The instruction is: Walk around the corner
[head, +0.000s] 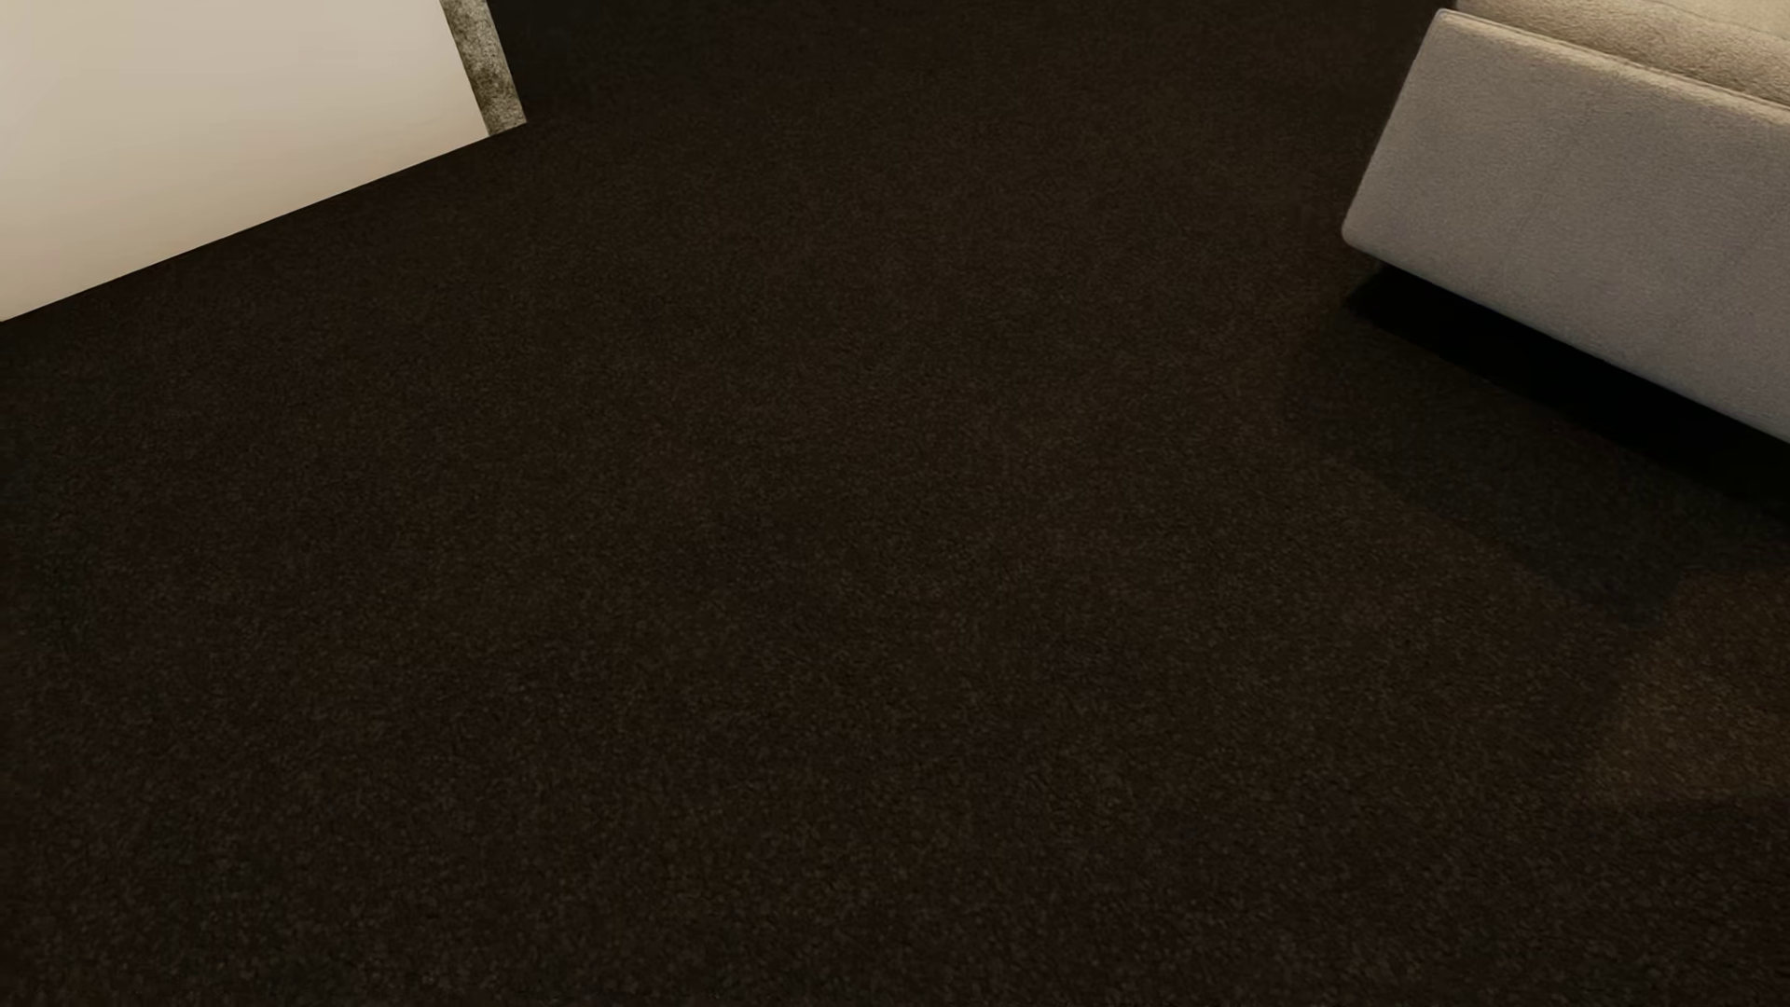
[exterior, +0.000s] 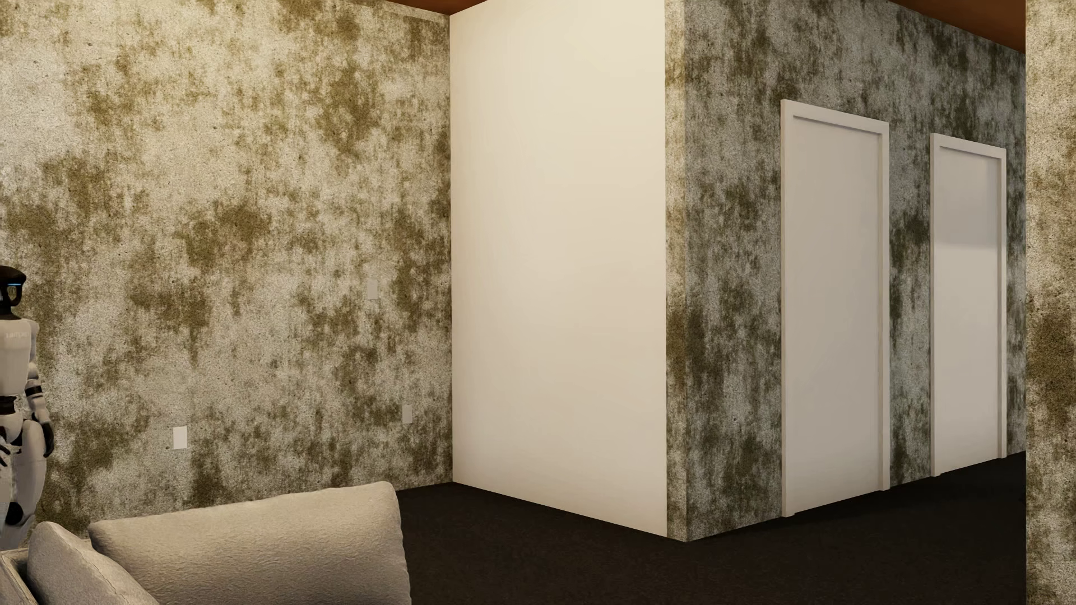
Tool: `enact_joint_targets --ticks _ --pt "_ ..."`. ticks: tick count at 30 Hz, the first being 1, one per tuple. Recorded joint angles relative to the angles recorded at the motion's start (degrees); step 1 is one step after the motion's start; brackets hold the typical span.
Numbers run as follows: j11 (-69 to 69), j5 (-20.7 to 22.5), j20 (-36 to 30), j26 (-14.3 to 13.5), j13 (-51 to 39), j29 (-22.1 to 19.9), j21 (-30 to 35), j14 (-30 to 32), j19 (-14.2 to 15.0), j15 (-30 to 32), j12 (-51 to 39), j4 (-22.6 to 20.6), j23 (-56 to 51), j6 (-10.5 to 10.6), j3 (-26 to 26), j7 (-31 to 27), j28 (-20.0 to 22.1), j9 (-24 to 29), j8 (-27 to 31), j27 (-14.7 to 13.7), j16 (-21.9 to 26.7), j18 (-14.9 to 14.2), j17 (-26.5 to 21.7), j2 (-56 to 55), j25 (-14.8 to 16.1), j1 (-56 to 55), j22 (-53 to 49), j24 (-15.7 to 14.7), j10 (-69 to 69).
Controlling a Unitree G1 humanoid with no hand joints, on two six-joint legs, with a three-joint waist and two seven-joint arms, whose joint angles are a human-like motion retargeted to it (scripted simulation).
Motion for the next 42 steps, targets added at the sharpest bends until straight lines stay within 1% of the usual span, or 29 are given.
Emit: enact_joint_targets --ticks 3,4,5,8,11,13,14,15,16,17,18,19,20,22,23,25,27,28,29,30,31,32,33,34,35,36,38,40,42 --pt "14.19 -0.89 -2.36 0.00 1.96 0.00 -0.24 -2.62 0.00 -1.84 -0.43 -1.06 1.24 -0.62 -1.25 0.00 0.00 3.02 0.00 0.00 1.22 0.00 -0.34 -7.82 0.00 4.17 0.12 0.00 -0.08" --pt "19.40 -0.42 -1.75 0.00 2.40 0.00 0.37 -3.68 0.00 -2.37 0.15 -0.80 1.26 -0.65 -2.05 0.00 0.00 4.09 0.00 0.00 2.90 0.00 -0.21 -11.10 0.00 5.55 -3.92 0.00 -0.19" --pt "22.90 -0.43 -2.80 0.00 3.40 0.00 0.67 -4.99 0.00 -2.57 -0.55 0.25 1.54 0.02 -4.47 0.00 0.00 3.94 0.00 0.00 3.38 0.00 -0.29 -14.10 0.00 6.64 -3.72 0.00 -0.52" --pt "17.99 -0.57 -0.77 0.00 5.27 0.00 1.22 -8.76 0.00 1.01 -3.76 2.14 3.06 2.15 -9.45 0.00 0.00 4.77 0.00 0.00 2.40 0.00 -1.52 -22.20 0.00 9.90 -2.05 0.00 -1.64" --pt "10.77 -1.40 -0.20 0.00 6.39 0.00 0.92 -15.27 0.00 6.37 -6.00 2.40 7.11 2.06 -10.62 0.00 0.00 6.12 0.00 0.00 2.36 0.00 -1.58 -27.39 0.00 17.59 -2.13 0.00 -2.54" --pt "7.84 -1.42 -0.59 0.00 6.66 0.00 0.34 -16.72 0.00 6.69 -7.30 2.69 9.18 2.17 -12.12 0.00 0.00 6.61 0.00 0.00 2.35 0.00 -1.60 -29.31 0.00 21.87 -0.67 0.00 -2.86" --pt "9.53 -2.78 -1.51 0.00 6.52 0.00 0.63 -15.64 0.00 5.99 -7.54 2.64 9.64 2.24 -13.97 0.00 0.00 6.33 0.00 0.00 2.29 0.00 -1.76 -30.01 0.00 23.57 0.43 0.00 -3.68" --pt "11.48 -1.32 -4.01 0.00 6.55 0.00 1.15 -14.17 0.00 5.89 -6.59 4.05 10.13 2.81 -14.89 0.00 0.00 5.79 0.00 0.00 3.28 0.00 -1.79 -30.91 0.00 24.57 -1.27 0.00 -3.00" --pt "15.78 -0.70 -0.98 0.00 6.69 0.00 0.85 -10.87 0.00 4.08 -5.59 5.61 10.63 3.53 -16.39 0.00 0.00 5.00 0.00 0.00 1.81 0.00 -1.61 -32.53 0.00 23.79 1.32 0.00 -1.09" --pt "18.67 0.00 -4.60 0.00 7.25 0.00 1.30 -5.51 0.00 2.12 -4.86 6.69 9.72 4.56 -16.82 0.00 0.00 5.04 0.00 0.00 1.86 0.00 -2.42 -30.86 0.00 24.31 2.13 0.00 2.00" --pt "20.43 0.88 -4.56 0.00 6.24 0.00 2.46 4.04 0.00 -0.04 -2.94 7.47 11.29 4.51 -16.51 0.00 0.00 4.65 0.00 0.00 2.01 0.00 -1.84 -29.04 0.00 22.65 1.92 0.00 7.67" --pt "20.95 0.68 -5.25 0.00 6.21 0.00 2.26 13.64 0.00 -2.38 -1.55 7.59 11.35 3.75 -15.39 0.00 0.00 3.59 0.00 0.00 2.20 0.00 -1.55 -27.00 0.00 17.25 2.56 0.00 18.00" --pt "20.19 2.84 -5.60 0.00 5.58 0.00 1.04 19.24 0.00 -4.38 -0.94 9.30 10.06 4.22 -14.39 0.00 0.00 5.64 0.00 0.00 1.72 0.00 -1.57 -22.35 0.00 12.00 2.82 0.00 30.43" --pt "16.04 4.65 -5.86 0.00 4.06 0.00 1.77 17.62 0.00 -6.50 1.13 8.62 7.87 3.12 -7.45 0.00 0.00 7.34 0.00 0.00 2.53 0.00 -1.19 -13.27 0.00 0.37 2.39 0.00 49.65" --pt "13.11 4.14 -4.54 0.00 3.69 0.00 1.50 17.35 0.00 -6.88 2.42 7.46 5.66 2.10 -4.23 0.00 0.00 7.10 0.00 0.00 2.09 0.00 -1.34 -8.72 0.00 -5.89 2.97 0.00 51.22" --pt "5.55 4.02 -0.56 0.00 2.45 0.00 0.46 22.86 0.00 -5.95 5.31 6.21 1.97 0.55 3.61 0.00 0.00 8.07 0.00 0.00 2.41 0.00 -1.24 1.69 0.00 -14.03 0.73 0.00 37.32" --pt "-0.50 3.42 -2.70 0.00 0.18 0.00 0.60 26.24 0.00 -5.89 6.62 5.23 -1.62 0.05 7.72 0.00 0.00 7.85 0.00 0.00 3.50 0.00 -3.03 10.20 0.00 -19.47 0.45 0.00 15.56" --pt "-2.54 3.39 -1.88 0.00 -0.88 0.00 0.19 18.87 0.00 -6.86 7.10 5.23 -3.17 0.07 9.59 0.00 0.00 7.43 0.00 0.00 3.34 0.00 -3.71 13.86 0.00 -21.19 0.49 0.00 6.14" --pt "-3.22 3.30 -2.57 0.00 -2.14 0.00 0.04 6.03 0.00 -7.97 7.82 5.58 -4.31 0.29 10.52 0.00 0.00 6.60 0.00 0.00 3.58 0.00 -4.42 16.75 0.00 -22.62 -0.04 0.00 0.38" --pt "-2.81 2.80 -2.87 0.00 -3.26 0.00 -0.51 -2.15 0.00 -8.92 8.13 5.63 -4.34 -0.01 11.50 0.00 0.00 6.02 0.00 0.00 3.35 0.00 -4.67 18.64 0.00 -23.99 1.11 0.00 0.20" --pt "-1.97 2.67 -3.78 0.00 -3.64 0.00 -1.64 2.12 0.00 -8.87 8.34 5.84 -3.99 -0.17 13.53 0.00 0.00 6.43 0.00 0.00 3.63 0.00 -4.53 20.33 0.00 -24.79 1.01 0.00 0.37" --pt "-0.07 1.81 -3.76 0.00 -3.33 0.00 -2.72 15.95 0.00 -6.31 8.63 5.27 -3.40 -0.89 14.25 0.00 0.00 6.07 0.00 0.00 3.70 0.00 -4.15 21.64 0.00 -27.12 1.38 0.00 4.03" --pt "3.44 0.34 -4.34 0.00 -2.58 0.00 -3.73 26.96 0.00 -0.16 8.53 4.14 -2.36 -2.43 14.61 0.00 0.00 5.54 0.00 0.00 3.50 0.00 -3.18 20.97 0.00 -29.03 2.07 0.00 8.50" --pt "11.51 -1.39 -5.02 0.00 -1.53 0.00 -3.25 29.27 0.00 10.23 8.13 2.34 -0.71 -3.65 13.28 0.00 0.00 5.94 0.00 0.00 3.50 0.00 -2.24 19.82 0.00 -27.28 3.32 0.00 12.37" --pt "22.86 -2.19 -5.44 0.00 -0.37 0.00 -2.41 28.54 0.00 19.95 7.30 0.57 0.98 -3.74 11.33 0.00 0.00 5.35 0.00 0.00 3.25 0.00 -1.95 14.33 0.00 -25.04 4.23 0.00 14.02" --pt "35.47 -3.62 -4.29 0.00 0.16 0.00 -0.19 26.33 0.00 19.68 6.90 -1.32 1.68 -4.18 9.39 0.00 0.00 5.23 0.00 0.00 3.36 0.00 -2.22 7.19 0.00 -21.84 2.96 0.00 13.98" --pt "47.68 -3.59 -2.62 0.00 1.22 0.00 1.40 18.06 0.00 5.07 3.82 -1.79 2.01 -2.92 3.38 0.00 0.00 7.38 0.00 0.00 3.06 0.00 -2.10 -2.84 0.00 -9.21 2.84 0.00 9.11" --pt "41.68 -2.44 -1.06 0.00 3.08 0.00 1.45 9.02 0.00 -1.03 0.74 -0.72 2.33 -0.59 -3.89 0.00 0.00 7.38 0.00 0.00 3.90 0.00 -2.33 -12.55 0.00 1.09 -0.17 0.00 4.33" --pt "24.52 -2.30 0.34 0.00 5.69 0.00 1.42 -0.53 0.00 1.02 -2.18 1.17 1.17 0.73 -8.32 0.00 0.00 7.43 0.00 0.00 5.59 0.00 -3.14 -17.83 0.00 11.48 -4.54 0.00 -0.46"
